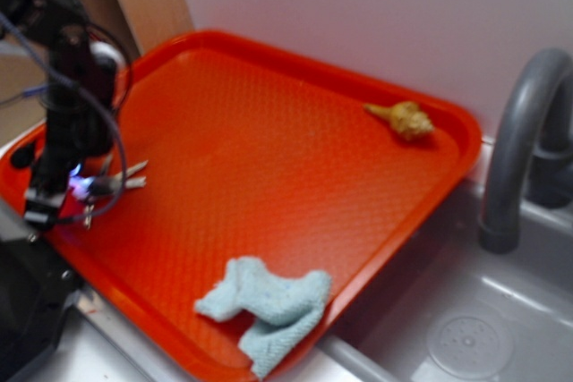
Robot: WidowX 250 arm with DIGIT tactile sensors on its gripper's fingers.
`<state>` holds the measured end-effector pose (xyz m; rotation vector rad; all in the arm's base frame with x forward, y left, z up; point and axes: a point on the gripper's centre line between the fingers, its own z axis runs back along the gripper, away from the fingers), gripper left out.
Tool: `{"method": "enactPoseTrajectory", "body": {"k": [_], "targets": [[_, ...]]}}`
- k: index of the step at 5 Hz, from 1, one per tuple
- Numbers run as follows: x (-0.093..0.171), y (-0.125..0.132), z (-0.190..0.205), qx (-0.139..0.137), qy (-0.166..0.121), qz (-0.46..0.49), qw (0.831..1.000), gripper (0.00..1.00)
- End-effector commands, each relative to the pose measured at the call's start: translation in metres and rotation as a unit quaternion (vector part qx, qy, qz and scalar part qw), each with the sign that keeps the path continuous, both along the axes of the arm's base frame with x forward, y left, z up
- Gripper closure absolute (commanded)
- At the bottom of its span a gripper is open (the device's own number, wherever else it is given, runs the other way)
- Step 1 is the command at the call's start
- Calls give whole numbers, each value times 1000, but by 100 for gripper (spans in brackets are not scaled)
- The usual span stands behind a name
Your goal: Grab the silver keys.
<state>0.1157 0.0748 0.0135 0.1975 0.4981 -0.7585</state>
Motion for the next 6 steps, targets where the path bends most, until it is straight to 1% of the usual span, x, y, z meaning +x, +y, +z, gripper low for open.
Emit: {"method": "enactPoseTrajectory", "body": {"k": [1,2,3,4,5,6], "targets": [[0,1,3,-16,-42,34,998,100],[3,3,22,-30,-62,47,997,100],[12,8,50,-20,-85,71,994,100],[25,15,65,-24,-98,87,991,100],[28,20,64,-15,-91,98,991,100],[34,17,68,-15,-95,93,991,100]]}}
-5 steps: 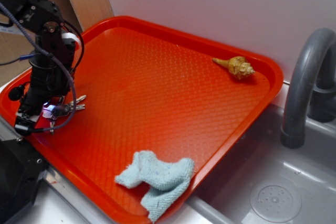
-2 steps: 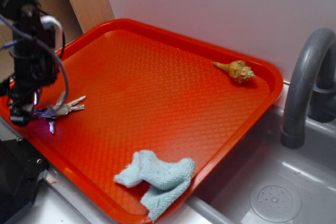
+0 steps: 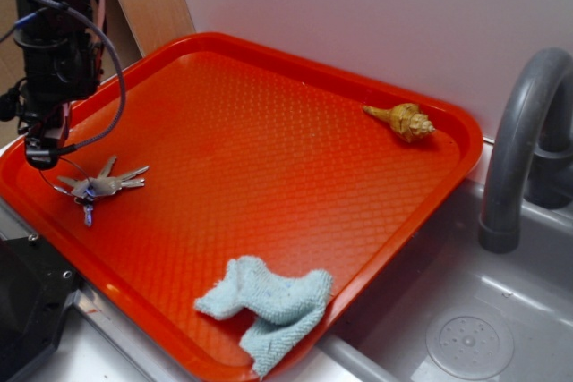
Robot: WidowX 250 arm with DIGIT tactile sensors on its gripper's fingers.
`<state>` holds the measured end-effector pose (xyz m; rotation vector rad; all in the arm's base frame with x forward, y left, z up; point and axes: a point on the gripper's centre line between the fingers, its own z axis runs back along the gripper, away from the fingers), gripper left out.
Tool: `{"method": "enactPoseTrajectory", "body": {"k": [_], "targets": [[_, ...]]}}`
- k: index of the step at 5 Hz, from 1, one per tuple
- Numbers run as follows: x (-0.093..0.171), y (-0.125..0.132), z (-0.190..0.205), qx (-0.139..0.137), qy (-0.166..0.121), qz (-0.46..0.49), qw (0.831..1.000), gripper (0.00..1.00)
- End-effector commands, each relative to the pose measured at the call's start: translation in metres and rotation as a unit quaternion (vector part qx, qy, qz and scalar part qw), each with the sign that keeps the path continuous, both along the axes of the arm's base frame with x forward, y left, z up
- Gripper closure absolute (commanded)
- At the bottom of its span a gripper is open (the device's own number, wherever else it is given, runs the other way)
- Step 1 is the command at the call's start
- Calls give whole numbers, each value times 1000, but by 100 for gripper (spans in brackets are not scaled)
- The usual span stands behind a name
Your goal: Grab the silver keys.
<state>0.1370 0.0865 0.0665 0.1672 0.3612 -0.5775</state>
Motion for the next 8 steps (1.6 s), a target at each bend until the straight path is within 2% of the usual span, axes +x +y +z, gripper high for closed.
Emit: {"method": "enactPoseTrajectory", "body": {"k": [1,2,3,5,7,8], "targets": [[8,9,20,-24,-31,14,999,0],[2,14,29,-59,-75,42,995,0],[2,2,35,-70,-86,21,994,0],[6,-21,12,-62,-65,-48,995,0],[3,-20,-15,-55,-32,-55,997,0],[-2,-15,-25,-48,-16,-51,997,100]]}}
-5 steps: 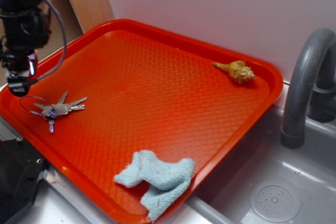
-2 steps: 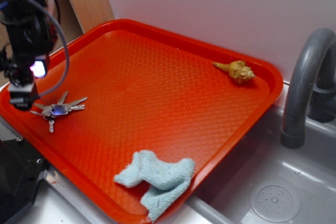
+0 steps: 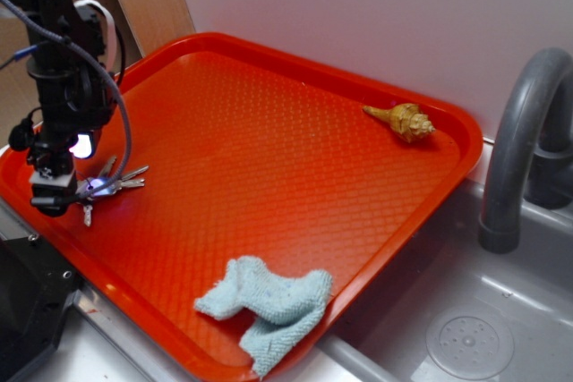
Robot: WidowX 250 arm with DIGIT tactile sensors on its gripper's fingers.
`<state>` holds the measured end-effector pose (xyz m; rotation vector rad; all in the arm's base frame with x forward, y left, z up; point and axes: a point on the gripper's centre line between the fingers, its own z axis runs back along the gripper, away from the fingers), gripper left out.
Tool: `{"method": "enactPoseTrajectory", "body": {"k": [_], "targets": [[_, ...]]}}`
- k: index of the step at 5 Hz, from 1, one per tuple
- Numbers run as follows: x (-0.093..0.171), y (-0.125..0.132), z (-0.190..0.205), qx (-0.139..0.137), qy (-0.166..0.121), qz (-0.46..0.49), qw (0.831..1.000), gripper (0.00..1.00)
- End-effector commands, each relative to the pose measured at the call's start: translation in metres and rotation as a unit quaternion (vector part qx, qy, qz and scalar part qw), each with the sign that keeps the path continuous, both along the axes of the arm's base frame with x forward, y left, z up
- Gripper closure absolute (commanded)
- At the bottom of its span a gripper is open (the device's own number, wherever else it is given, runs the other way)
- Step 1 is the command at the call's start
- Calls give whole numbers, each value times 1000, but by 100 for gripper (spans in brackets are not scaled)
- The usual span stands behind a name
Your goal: Grab the silver keys.
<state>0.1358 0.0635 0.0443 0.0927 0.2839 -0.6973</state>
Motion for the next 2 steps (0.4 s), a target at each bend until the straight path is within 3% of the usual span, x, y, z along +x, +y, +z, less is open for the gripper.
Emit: {"method": "enactPoseTrajectory", "body": {"k": [1,2], "targets": [[0,9,-2,5,2,4,1000,100],[0,9,-3,7,4,6,1000,100]]}}
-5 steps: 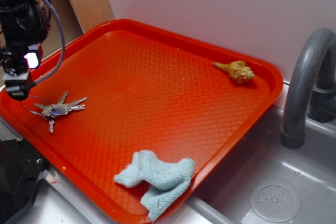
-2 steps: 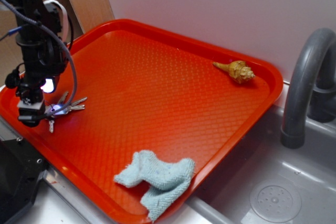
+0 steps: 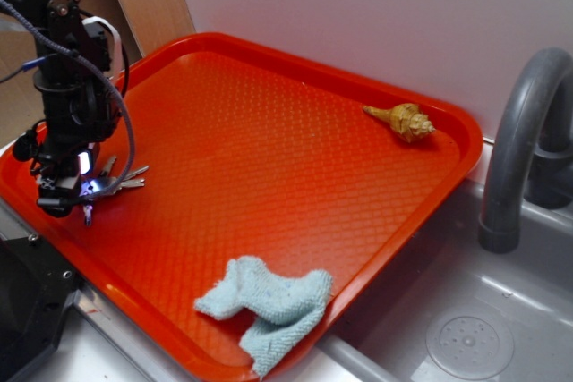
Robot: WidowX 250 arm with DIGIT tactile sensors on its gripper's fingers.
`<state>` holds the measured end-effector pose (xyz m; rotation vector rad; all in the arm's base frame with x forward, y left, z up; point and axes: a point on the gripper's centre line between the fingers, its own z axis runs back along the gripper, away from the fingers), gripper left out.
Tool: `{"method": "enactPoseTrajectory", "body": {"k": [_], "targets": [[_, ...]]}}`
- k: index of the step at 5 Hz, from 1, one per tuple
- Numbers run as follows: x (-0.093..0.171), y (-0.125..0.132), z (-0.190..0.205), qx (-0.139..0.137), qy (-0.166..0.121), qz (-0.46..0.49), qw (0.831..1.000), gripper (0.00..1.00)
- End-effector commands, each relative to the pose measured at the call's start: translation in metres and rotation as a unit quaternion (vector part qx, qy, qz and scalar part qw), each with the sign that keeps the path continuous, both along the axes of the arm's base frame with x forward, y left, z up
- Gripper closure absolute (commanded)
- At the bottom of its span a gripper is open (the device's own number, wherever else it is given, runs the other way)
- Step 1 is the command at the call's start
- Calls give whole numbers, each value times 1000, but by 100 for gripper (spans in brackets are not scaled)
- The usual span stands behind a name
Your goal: Grab the silver keys.
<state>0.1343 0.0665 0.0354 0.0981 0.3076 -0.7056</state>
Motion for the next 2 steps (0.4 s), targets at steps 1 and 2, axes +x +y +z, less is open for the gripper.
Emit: {"method": "enactPoseTrajectory", "body": {"k": [1,2], "targets": [[3,7,14,-7,-17,31,999,100],[9,2,31,24,-5,53,998,100]]}}
